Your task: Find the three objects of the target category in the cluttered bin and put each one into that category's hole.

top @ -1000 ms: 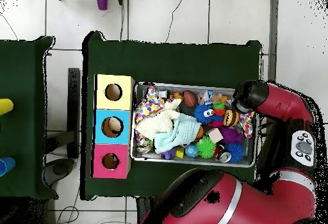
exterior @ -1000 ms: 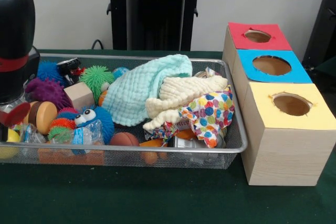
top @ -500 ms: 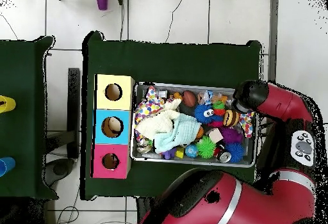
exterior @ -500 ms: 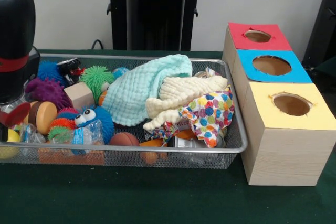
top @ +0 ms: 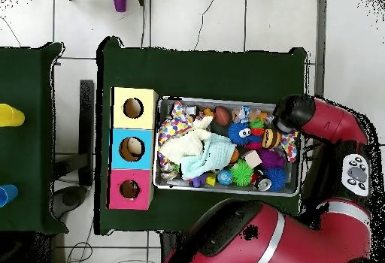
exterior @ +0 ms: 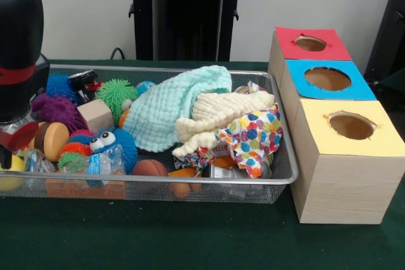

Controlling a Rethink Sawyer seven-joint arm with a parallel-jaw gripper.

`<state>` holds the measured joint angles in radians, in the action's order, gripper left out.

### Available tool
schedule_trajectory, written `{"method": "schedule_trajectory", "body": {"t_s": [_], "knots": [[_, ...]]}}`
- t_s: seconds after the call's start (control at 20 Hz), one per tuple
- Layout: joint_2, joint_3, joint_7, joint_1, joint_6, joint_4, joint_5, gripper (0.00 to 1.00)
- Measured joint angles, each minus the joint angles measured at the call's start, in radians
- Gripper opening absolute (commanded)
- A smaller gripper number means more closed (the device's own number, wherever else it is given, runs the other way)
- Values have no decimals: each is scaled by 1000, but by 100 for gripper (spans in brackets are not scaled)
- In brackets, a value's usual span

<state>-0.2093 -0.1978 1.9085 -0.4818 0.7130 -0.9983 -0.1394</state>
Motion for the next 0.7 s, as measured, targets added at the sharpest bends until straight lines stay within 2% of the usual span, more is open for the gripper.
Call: {"method": "schedule_trajectory", "body": {"t_s": [0.25,0.55,0.7], "knots": [[-39,7,0,0,21,-69,23,0],[-109,14,0,0,118,-182,60,0],[-126,17,0,0,152,-206,63,0]]}}
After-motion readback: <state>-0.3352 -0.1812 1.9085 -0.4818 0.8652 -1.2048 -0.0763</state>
